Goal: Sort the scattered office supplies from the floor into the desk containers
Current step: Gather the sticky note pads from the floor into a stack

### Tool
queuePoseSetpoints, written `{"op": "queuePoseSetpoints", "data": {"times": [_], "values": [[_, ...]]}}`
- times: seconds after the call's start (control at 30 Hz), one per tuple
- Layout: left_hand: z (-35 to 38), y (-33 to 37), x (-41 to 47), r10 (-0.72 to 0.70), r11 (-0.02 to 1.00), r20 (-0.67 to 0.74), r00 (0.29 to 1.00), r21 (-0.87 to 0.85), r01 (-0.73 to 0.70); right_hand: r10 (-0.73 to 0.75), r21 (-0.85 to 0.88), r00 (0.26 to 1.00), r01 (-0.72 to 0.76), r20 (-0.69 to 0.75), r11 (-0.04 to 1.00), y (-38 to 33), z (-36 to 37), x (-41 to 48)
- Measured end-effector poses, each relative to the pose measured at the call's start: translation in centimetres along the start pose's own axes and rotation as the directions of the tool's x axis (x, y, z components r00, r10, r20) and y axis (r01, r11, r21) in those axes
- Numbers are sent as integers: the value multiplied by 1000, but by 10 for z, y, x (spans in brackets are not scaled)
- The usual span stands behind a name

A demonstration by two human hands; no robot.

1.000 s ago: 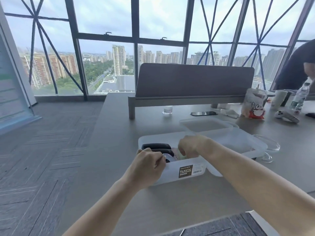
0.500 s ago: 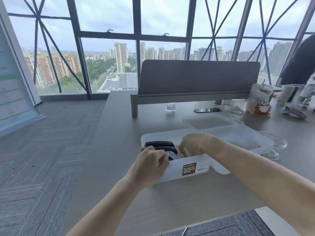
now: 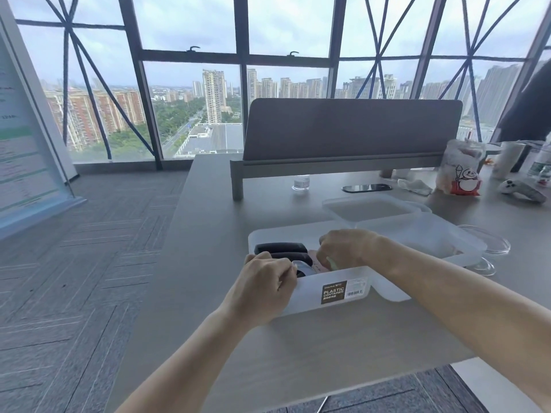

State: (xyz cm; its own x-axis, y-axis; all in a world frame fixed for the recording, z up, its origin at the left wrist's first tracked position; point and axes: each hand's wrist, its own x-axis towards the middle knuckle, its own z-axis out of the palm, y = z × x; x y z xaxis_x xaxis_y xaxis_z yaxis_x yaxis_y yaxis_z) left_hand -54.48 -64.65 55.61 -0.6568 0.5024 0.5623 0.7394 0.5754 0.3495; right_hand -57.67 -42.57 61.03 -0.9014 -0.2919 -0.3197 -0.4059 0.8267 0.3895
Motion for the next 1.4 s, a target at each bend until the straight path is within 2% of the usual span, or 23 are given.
{"op": "queuePoseSetpoints", "data": {"times": [0.33,0.5,0.6,0.67,0.73,0.83,0.93,1.03,1.1,1.2,1.3,1.4], "values": [[0,1,-1,-31,1000,-4,1000,1,31,17,55,999,-15,-39,998,5,3,-2],[-6,6,-1,-66,998,53,996,19,65,47,80,998,-44,-36,996,6,3,-5],[-17,12,4,-106,993,124,987,-41,111,90,174,995,-81,-41,981,6,-7,-15],[-25,15,6,-138,982,185,973,-100,159,121,240,990,-99,-78,966,9,-19,-28],[-31,20,11,-90,985,192,977,-130,116,168,276,975,-122,-148,953,11,-29,-48],[-34,36,17,-78,993,116,990,-75,87,273,355,924,-169,-267,920,7,-39,-91],[-32,78,18,3,986,42,999,-169,4,418,478,831,-216,-368,852,-4,-36,-150],[-6,141,2,140,948,135,981,-303,-93,621,580,683,-345,-385,738,-31,3,-236],[25,184,-18,253,921,289,923,-364,-138,736,621,604,-459,-305,635,-63,48,-296],[79,249,-58,439,872,470,766,-429,-237,848,586,525,-667,-68,460,-125,120,-380],[126,307,-100,516,848,606,605,-460,-263,871,479,443,-824,214,302,-183,173,-447],[155,352,-141,550,835,687,475,-456,-308,839,389,361,-899,406,199,-228,206,-499]]}}
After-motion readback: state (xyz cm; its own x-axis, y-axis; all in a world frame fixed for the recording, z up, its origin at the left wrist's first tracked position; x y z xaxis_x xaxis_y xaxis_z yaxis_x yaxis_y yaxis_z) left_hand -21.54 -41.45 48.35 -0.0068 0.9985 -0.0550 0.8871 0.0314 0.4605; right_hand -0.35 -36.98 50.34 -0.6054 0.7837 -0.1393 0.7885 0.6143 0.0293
